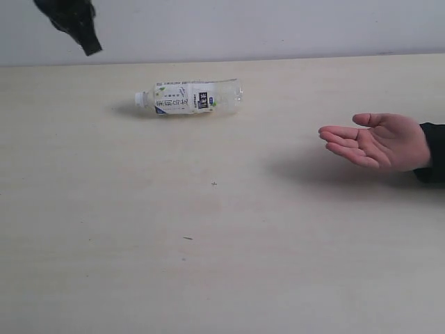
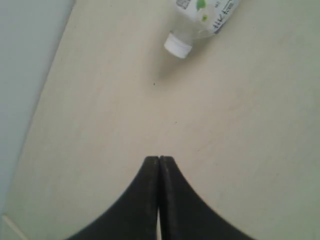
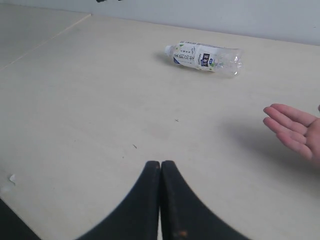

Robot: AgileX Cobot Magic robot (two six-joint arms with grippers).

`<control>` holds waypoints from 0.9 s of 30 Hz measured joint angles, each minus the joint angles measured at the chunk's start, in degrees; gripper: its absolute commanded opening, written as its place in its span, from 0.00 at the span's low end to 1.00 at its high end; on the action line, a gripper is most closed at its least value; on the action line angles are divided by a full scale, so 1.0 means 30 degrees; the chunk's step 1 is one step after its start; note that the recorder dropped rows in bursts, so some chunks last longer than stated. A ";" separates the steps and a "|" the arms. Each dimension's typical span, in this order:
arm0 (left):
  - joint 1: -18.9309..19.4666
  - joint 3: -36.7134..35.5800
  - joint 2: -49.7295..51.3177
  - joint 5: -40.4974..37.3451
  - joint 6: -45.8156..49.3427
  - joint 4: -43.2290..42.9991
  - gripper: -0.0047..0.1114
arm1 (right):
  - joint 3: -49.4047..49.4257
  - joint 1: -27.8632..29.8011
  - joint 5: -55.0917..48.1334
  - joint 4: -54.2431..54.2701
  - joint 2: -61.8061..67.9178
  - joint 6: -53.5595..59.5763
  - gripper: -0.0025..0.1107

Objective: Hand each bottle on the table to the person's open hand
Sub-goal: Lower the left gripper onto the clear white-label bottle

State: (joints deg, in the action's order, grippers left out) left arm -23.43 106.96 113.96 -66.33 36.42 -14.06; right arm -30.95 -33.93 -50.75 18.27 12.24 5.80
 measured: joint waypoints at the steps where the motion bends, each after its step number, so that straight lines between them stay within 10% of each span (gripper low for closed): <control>1: -0.0637 0.0377 0.0515 -0.0207 0.0151 -0.0757 0.04 | 0.0000 0.0000 0.0000 0.0000 0.0000 0.0000 0.02; 7: -0.2615 0.1579 0.3161 0.0027 0.1158 -0.2069 0.15 | 0.0000 0.0000 -0.0076 0.0000 0.0000 0.0000 0.02; 16: -0.2788 0.1691 0.3928 0.2919 0.0960 -0.0776 0.85 | 0.0000 0.0000 -0.0147 0.0000 0.0000 0.0000 0.02; 27: -0.2788 0.1769 0.5175 0.3934 0.0109 -0.0620 0.90 | 0.0000 0.0000 -0.0147 0.0000 0.0000 0.0000 0.02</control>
State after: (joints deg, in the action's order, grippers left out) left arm -31.79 112.26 129.48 -54.53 36.75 -15.92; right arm -30.95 -33.93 -51.19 18.27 12.24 5.80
